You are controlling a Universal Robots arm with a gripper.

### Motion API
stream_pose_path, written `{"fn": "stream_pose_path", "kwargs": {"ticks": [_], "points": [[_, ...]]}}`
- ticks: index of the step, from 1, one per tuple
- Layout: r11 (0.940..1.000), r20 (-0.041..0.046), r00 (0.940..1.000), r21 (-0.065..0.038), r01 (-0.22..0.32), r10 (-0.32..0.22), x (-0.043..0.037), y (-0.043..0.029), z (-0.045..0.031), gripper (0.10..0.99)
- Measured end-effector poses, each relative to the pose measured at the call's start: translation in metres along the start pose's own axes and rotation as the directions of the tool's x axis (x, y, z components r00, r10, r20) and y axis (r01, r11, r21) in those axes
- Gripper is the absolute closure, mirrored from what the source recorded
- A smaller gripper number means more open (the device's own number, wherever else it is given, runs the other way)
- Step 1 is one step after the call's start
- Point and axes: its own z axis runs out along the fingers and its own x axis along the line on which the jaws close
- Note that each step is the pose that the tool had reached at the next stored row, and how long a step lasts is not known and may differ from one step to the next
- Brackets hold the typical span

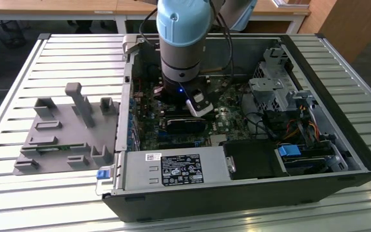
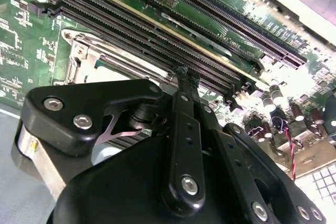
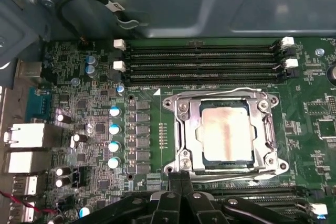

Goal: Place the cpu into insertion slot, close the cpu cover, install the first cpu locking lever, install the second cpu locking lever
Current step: 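Install the second cpu locking lever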

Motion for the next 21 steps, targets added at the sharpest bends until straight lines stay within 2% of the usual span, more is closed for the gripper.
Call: {"fn": "stream_pose_path", "kwargs": {"ticks": [8, 17, 21], "points": [[0.9998, -0.0007, 1.0000, -0.021, -0.001, 0.001, 0.0026, -0.0004, 0.0039, 0.980], [0.9997, 0.0002, 1.0000, -0.024, -0.001, 0.001, 0.0066, -0.0009, 0.0061, 0.980], [0.9997, 0.0005, 1.0000, -0.024, 0.000, 0.000, 0.0074, -0.0004, 0.0038, 0.980]]}}
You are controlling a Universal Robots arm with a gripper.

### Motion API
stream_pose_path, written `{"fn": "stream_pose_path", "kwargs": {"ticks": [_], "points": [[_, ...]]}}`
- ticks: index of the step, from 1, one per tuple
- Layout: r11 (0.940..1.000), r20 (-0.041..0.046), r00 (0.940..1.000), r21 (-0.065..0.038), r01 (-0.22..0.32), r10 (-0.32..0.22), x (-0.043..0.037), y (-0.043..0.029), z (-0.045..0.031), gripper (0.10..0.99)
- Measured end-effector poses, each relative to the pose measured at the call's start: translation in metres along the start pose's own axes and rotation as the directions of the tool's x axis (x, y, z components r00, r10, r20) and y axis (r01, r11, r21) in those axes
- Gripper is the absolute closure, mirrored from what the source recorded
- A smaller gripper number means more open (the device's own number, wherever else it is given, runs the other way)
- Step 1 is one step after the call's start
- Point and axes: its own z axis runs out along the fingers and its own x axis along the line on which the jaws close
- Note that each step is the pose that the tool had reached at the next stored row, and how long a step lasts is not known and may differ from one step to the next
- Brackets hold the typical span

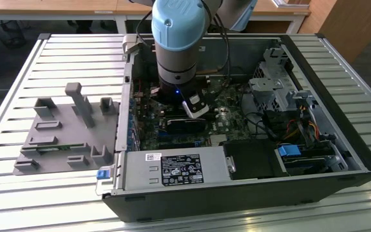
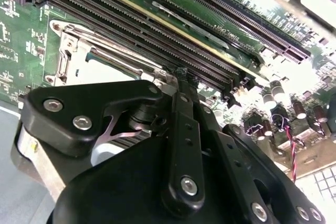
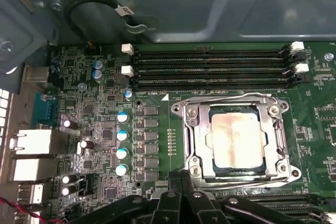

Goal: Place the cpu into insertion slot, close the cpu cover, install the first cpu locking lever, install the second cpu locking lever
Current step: 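Install the second cpu locking lever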

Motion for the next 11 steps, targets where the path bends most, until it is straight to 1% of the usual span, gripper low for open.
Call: {"fn": "stream_pose_path", "kwargs": {"ticks": [11], "points": [[1.0000, -0.0001, 1.0000, 0.000, 0.000, 0.000, 0.0003, 0.0021, -0.0075, 0.980]]}}
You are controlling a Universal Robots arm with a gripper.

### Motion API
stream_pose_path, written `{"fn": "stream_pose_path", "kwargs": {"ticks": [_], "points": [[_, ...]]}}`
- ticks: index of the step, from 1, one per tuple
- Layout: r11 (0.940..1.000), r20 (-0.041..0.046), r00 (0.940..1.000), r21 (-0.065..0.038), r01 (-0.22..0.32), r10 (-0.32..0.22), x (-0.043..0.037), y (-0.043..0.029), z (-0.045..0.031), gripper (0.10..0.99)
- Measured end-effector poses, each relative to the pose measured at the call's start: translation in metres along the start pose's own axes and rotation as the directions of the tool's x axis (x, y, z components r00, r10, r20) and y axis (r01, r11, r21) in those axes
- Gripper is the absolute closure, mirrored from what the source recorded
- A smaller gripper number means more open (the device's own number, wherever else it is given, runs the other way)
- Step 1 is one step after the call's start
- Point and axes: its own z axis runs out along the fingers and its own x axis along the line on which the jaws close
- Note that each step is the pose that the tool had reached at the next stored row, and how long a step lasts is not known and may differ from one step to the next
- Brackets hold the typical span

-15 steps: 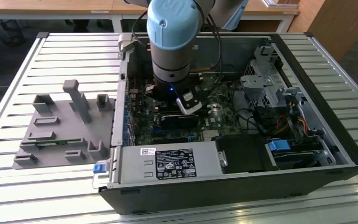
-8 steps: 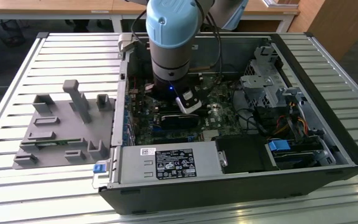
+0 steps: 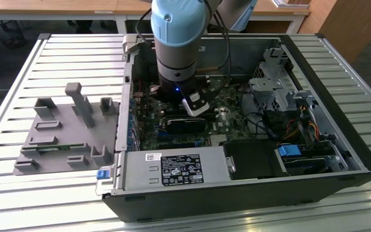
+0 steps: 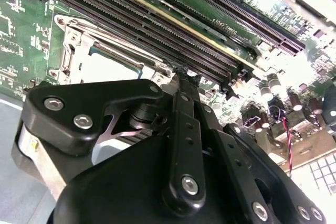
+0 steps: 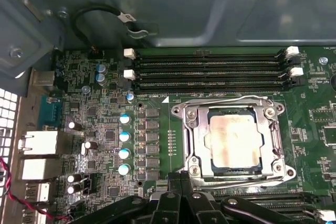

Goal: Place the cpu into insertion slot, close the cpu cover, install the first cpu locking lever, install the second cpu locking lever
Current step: 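Install the second cpu locking lever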

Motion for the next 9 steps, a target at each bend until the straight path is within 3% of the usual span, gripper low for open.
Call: {"fn": "stream_pose_path", "kwargs": {"ticks": [9], "points": [[1.0000, 0.0000, 1.0000, 0.000, 0.000, 0.000, -0.0002, 0.0017, -0.0062, 0.980]]}}
